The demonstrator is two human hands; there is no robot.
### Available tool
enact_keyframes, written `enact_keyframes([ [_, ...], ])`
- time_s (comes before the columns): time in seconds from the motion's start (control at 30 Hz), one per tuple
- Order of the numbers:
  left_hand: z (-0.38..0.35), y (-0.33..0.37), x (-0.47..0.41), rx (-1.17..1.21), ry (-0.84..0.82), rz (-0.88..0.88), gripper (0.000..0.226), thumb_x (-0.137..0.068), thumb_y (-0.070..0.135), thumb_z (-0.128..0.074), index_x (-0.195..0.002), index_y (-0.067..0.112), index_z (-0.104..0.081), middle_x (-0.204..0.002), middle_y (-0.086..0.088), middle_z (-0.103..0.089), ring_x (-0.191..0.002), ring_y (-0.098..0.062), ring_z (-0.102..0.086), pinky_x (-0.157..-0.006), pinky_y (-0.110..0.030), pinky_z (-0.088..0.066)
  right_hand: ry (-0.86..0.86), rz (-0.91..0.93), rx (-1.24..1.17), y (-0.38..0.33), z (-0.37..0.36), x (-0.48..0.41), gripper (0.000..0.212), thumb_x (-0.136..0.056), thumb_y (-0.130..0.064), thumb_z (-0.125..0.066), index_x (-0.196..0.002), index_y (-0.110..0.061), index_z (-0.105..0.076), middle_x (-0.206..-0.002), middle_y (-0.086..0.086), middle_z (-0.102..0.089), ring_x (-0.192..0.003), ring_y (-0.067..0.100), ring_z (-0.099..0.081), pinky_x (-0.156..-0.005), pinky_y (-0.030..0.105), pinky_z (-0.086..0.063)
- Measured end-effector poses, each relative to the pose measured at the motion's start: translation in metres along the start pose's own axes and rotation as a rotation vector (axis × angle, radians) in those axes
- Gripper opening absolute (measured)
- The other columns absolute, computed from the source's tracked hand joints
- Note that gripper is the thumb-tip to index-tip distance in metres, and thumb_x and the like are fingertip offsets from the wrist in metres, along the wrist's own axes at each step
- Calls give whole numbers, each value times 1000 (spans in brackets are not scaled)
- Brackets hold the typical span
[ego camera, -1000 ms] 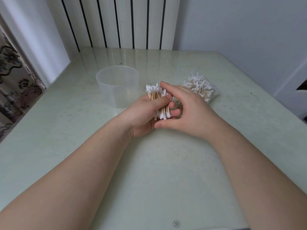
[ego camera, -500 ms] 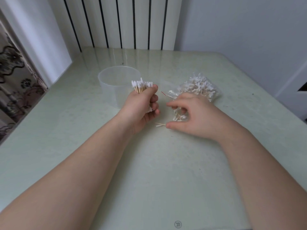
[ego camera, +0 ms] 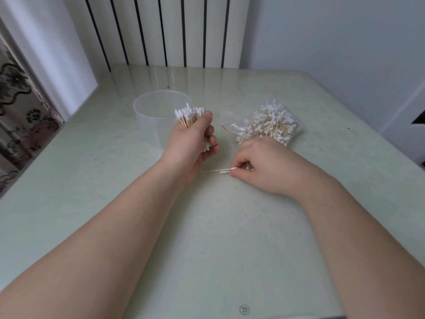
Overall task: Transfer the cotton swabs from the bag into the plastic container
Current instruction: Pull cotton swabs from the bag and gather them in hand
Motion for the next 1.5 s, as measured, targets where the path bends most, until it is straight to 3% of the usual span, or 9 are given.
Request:
enact_keyframes([
  [0.17,15,13,0,-139,167,-160,25,-99,27,-60,-78,25,-47,-60,6,-40,-51,-11,-39,-53,-25,-45,161,-160,-136,21,22,6,10,-88,-29,-72,-82,-23,-78,-64,-12,-64,-61,4,-56,-60,10,-38],
  [0.33,0,4,2,-235,7,-110,32,-90,48,-71,-95,17,-63,-60,8,-47,-52,-12,-46,-55,-28,-47,343,-248,-350,28,29,8,9,-88,-27,-73,-82,-22,-77,-67,-8,-70,-61,-1,-62,-63,14,-46],
  [0.57,-3,3,1,-247,31,-151,21,-101,28,-61,-83,20,-67,-73,6,-61,-60,-13,-53,-62,-29,-49,247,-246,-340,23,17,4,5,-87,-24,-73,-84,-23,-77,-68,-11,-68,-60,-4,-59,-59,9,-41],
  [0.73,-6,1,4,-131,-6,-103,18,-107,26,-48,-95,19,-60,-70,5,-63,-66,-11,-62,-71,-35,-57,319,-295,-391,30,24,6,10,-88,-17,-69,-84,-23,-75,-77,-11,-72,-73,2,-66,-71,19,-51],
  [0.87,0,2,3,-199,63,-96,16,-103,30,-54,-92,19,-58,-60,7,-41,-49,-12,-38,-49,-27,-46,447,-408,-607,43,29,9,22,-89,-9,-65,-92,-27,-75,-77,-10,-73,-66,-3,-63,-67,14,-45],
  [1.03,-10,-2,6,-311,-81,-104,27,-94,41,-69,-81,21,-57,-63,2,-40,-49,-13,-38,-48,-25,-38,474,-407,-925,37,29,11,24,-95,-2,-63,-114,-15,-69,-81,-1,-76,-59,7,-64,-61,20,-52],
  [1.2,-16,-2,7,-302,-88,-149,23,-99,31,-64,-80,19,-65,-65,7,-57,-54,-12,-49,-50,-27,-42,348,-302,-762,20,20,7,29,-94,-4,-64,-118,-19,-68,-78,-4,-75,-67,8,-69,-67,21,-54],
  [1.37,-13,-4,5,-214,-60,-99,19,-106,25,-52,-89,20,-59,-75,1,-66,-76,-16,-66,-68,-34,-52,438,-367,-213,33,43,17,10,-87,-31,-69,-92,-24,-74,-62,-6,-68,-64,7,-64,-71,21,-49],
  [1.5,-14,-7,3,-195,-51,-88,20,-105,22,-52,-86,18,-55,-59,4,-53,-57,-17,-60,-73,-41,-48,332,-488,-46,47,32,18,34,-80,-52,-70,-100,-26,-75,-82,-5,-74,-88,14,-68,-82,27,-53],
])
Point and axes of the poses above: each hand's wrist, its own x-axis away from the middle knuckle, its own z-axis out of the back of the hand, y = z × x, the point moved 8 cm from there along -x, towards the middle knuckle
